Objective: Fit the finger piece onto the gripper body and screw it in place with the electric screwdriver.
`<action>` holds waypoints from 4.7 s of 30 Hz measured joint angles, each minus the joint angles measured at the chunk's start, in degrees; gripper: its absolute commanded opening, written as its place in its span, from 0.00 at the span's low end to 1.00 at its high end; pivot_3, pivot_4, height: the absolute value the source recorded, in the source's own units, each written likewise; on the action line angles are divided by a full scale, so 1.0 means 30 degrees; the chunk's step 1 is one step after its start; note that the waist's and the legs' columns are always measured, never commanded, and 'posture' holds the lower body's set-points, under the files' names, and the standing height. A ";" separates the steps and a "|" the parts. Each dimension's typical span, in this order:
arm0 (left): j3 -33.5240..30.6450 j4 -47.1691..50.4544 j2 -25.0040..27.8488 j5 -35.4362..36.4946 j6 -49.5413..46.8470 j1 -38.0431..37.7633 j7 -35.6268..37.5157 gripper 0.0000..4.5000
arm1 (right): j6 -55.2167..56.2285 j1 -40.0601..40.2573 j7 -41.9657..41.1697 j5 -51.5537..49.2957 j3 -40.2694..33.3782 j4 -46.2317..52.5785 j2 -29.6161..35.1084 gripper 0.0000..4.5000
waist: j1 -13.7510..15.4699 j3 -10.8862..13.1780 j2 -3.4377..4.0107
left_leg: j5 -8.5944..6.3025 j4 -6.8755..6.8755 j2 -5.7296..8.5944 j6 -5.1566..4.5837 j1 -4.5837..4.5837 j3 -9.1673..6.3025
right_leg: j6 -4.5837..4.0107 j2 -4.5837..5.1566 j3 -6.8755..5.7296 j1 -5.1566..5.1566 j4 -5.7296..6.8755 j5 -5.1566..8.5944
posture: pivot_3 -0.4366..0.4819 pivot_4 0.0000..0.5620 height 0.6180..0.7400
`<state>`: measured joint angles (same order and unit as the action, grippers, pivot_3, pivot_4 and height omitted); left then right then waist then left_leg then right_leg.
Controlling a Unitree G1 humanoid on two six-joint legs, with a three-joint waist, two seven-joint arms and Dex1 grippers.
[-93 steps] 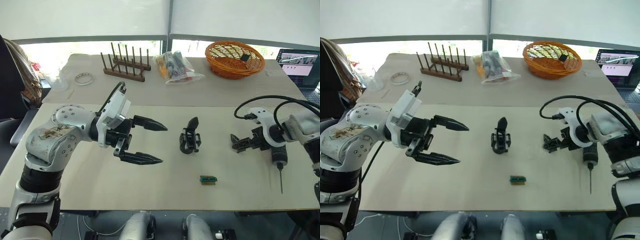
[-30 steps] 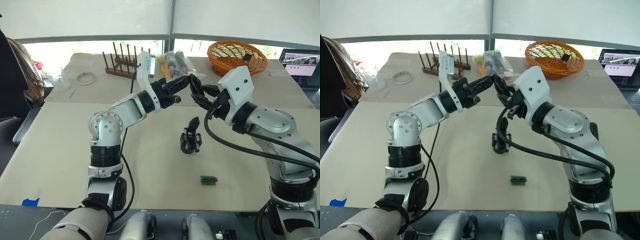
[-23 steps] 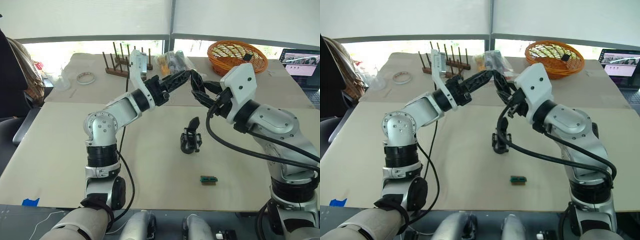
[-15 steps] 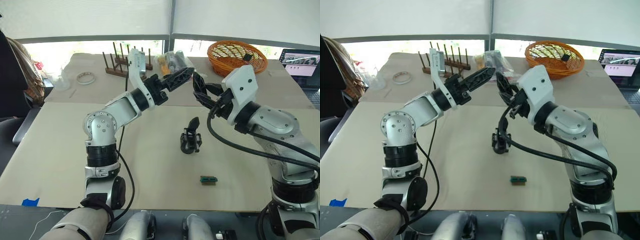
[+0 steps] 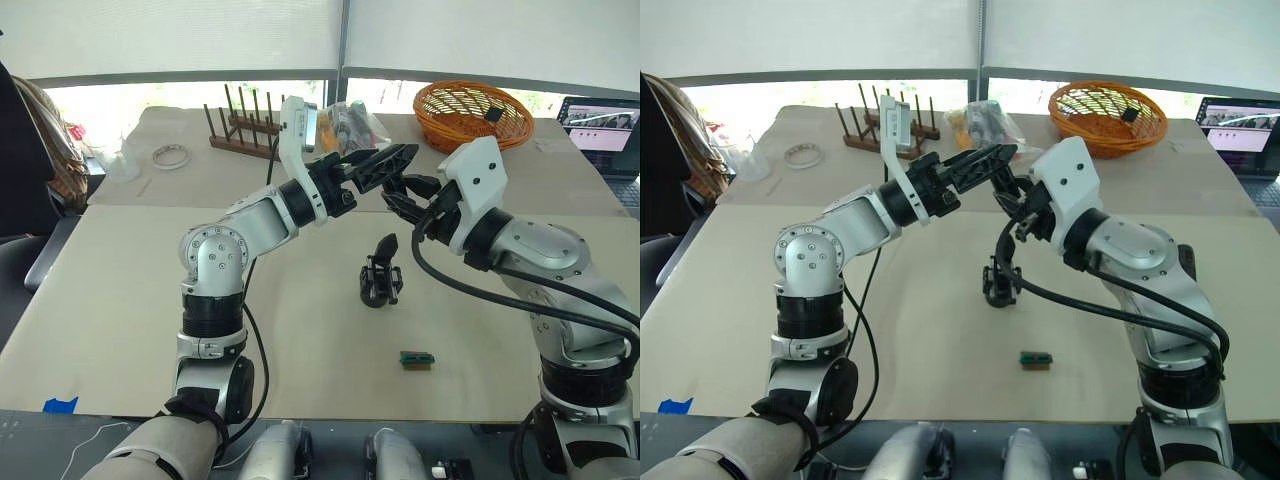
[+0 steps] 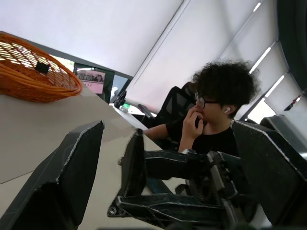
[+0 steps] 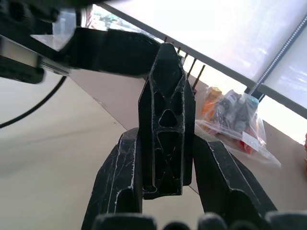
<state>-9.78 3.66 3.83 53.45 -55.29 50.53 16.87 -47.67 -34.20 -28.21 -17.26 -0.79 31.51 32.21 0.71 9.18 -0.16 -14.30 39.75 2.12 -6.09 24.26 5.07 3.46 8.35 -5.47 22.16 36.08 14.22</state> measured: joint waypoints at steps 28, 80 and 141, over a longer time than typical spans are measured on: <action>0.1180 -0.1191 0.2101 -0.0914 0.0645 0.0594 0.3117 0.00 | 0.0025 -0.1069 -0.2211 -0.0921 0.0106 0.1428 0.1992 0.92 | -0.0033 0.0001 0.0000 | 0.0000 -0.0009 -0.0005 0.0000 0.0006 0.0013 | 0.0000 -0.0001 -0.0004 0.0010 -0.0008 0.0000 | 0.48 0.27 1.00; 0.5189 -0.3750 0.7930 -0.3162 0.0070 0.3536 1.8320 0.00 | -0.6204 -0.6737 -1.1592 -1.0437 0.0820 -0.7844 0.3046 0.07 | -0.0053 0.0003 -0.0003 | -0.0005 0.0000 -0.0011 -0.0022 0.0044 -0.0001 | -0.0008 0.0015 -0.0008 0.0030 0.0013 -0.0001 | 0.48 0.27 1.00; 0.9132 -1.9927 0.0614 -1.7871 2.3874 0.0451 1.6635 0.52 | 1.0440 0.2312 -1.4954 -0.3504 0.0813 -1.0145 0.1947 0.07 | 0.0052 0.0012 -0.0022 | -0.0042 0.0137 -0.0009 -0.0104 0.0123 -0.0041 | -0.0010 0.0069 -0.0051 0.0038 -0.0025 -0.0010 | 0.48 0.27 1.00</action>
<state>17.62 -56.12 5.67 -0.17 16.33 51.88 66.78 -16.35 -27.26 -73.07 -27.77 1.65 1.07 38.05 0.87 9.22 -0.23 -14.43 40.17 2.09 -6.40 24.63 4.95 3.43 8.56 -5.62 22.27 36.01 14.19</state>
